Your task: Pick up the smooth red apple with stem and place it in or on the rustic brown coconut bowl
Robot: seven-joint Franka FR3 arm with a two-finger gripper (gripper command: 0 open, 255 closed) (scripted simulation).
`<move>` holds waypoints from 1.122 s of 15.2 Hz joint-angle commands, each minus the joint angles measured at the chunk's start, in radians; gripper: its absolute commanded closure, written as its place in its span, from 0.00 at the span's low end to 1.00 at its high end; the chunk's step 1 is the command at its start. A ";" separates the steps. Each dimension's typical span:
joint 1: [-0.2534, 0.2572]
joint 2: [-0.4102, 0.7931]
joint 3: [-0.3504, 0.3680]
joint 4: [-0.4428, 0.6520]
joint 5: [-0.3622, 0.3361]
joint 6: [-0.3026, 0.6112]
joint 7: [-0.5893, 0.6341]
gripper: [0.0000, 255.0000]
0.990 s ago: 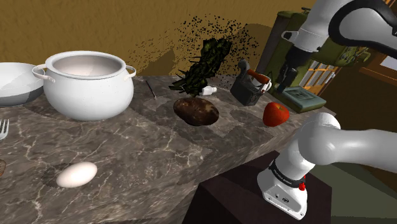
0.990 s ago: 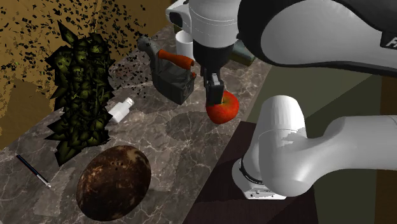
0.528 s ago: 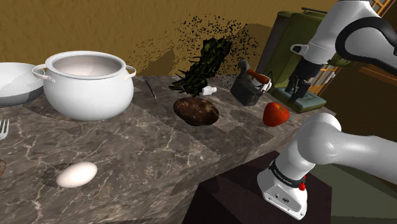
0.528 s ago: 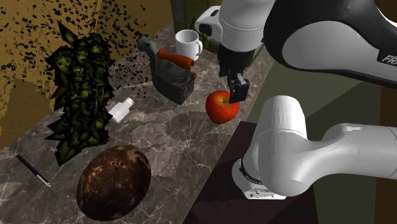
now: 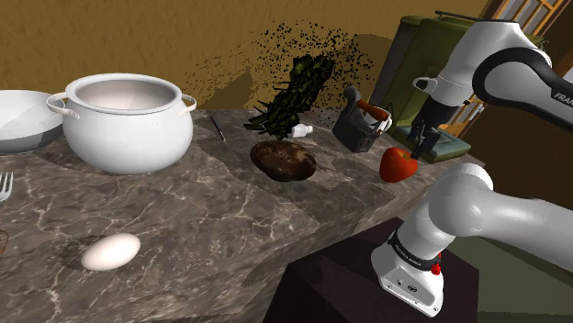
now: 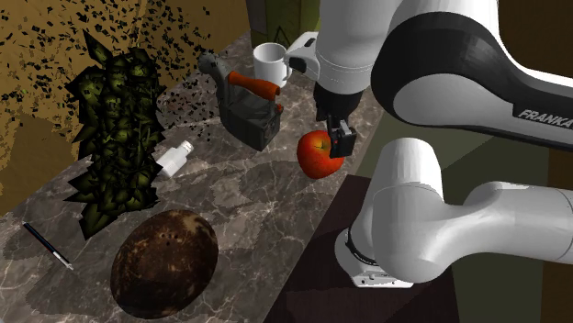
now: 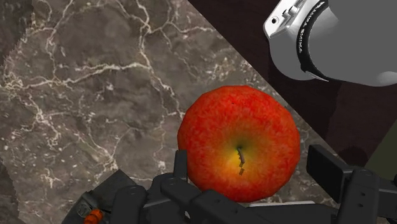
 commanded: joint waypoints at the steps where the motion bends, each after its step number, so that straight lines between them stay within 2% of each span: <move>1: -0.001 -0.002 0.000 -0.003 -0.001 0.001 0.000 0.00; 5: -0.001 -0.002 0.000 -0.003 -0.001 0.001 0.000 0.00; 6: -0.001 -0.002 0.000 -0.003 -0.001 0.001 0.000 1.00; 15: -0.001 -0.002 0.000 -0.003 -0.001 0.001 0.000 1.00; 17: 0.005 0.012 0.009 0.027 0.009 -0.015 -0.001 1.00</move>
